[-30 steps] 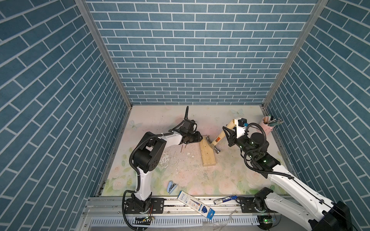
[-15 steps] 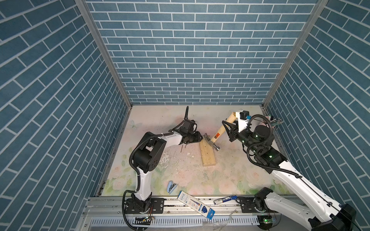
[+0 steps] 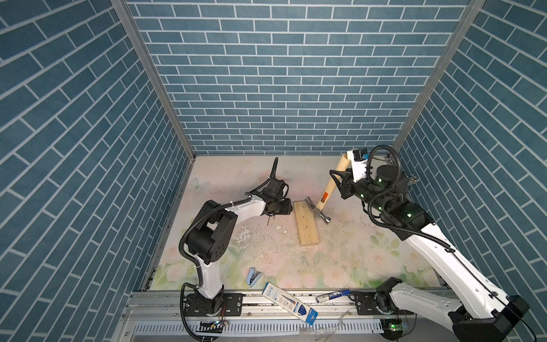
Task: Use a claw hammer to pull out a nail
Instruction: Remove the nail from the mounting plate, then pick up the nail with the hammer.
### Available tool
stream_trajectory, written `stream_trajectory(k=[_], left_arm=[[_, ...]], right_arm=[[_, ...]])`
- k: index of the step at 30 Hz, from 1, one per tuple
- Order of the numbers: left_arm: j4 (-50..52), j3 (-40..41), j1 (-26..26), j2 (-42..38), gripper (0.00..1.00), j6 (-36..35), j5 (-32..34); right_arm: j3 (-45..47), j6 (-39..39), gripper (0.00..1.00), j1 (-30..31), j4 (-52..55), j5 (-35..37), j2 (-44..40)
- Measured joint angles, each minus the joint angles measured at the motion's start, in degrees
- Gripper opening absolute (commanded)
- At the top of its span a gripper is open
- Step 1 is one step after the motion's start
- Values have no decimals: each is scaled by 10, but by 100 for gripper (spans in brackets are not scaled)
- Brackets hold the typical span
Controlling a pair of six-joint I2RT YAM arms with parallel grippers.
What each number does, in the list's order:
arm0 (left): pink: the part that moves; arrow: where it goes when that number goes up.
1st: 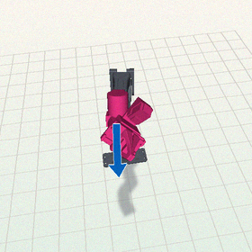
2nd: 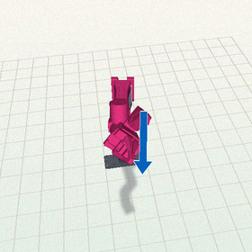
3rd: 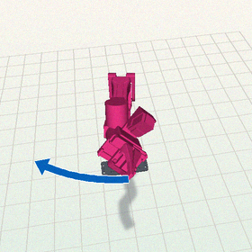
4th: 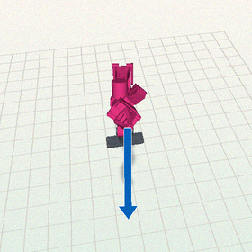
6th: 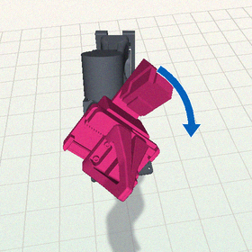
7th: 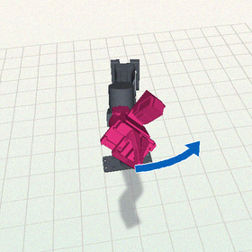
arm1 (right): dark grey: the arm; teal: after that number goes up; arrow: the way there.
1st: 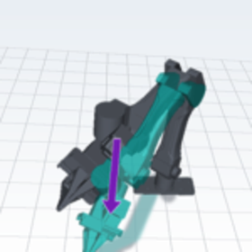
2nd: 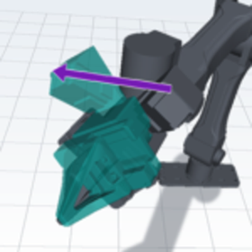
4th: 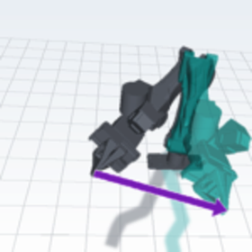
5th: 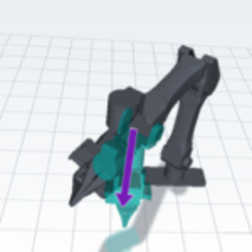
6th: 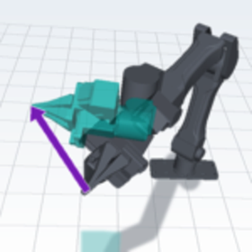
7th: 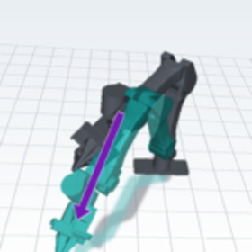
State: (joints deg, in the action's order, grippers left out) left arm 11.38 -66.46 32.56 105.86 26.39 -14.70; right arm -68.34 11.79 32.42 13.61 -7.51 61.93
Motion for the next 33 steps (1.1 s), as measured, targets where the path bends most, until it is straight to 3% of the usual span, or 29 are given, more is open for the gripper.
stream_trajectory(k=[9, 16, 28, 33], left_arm=[[17, 50, 0, -104, 43, -72, 17], [19, 79, 0, -181, 44, -119, 32], [14, 124, 2, -247, 45, -164, 34], [2, 147, 9, -283, 46, -182, 33]], right_arm=[[-91, 25, 0, -63, 72, -82, 86], [-101, 84, 0, -138, 64, -182, 139], [-56, 264, 0, -255, -134, -362, 246], [-45, 287, 0, -271, -174, -399, 283]])
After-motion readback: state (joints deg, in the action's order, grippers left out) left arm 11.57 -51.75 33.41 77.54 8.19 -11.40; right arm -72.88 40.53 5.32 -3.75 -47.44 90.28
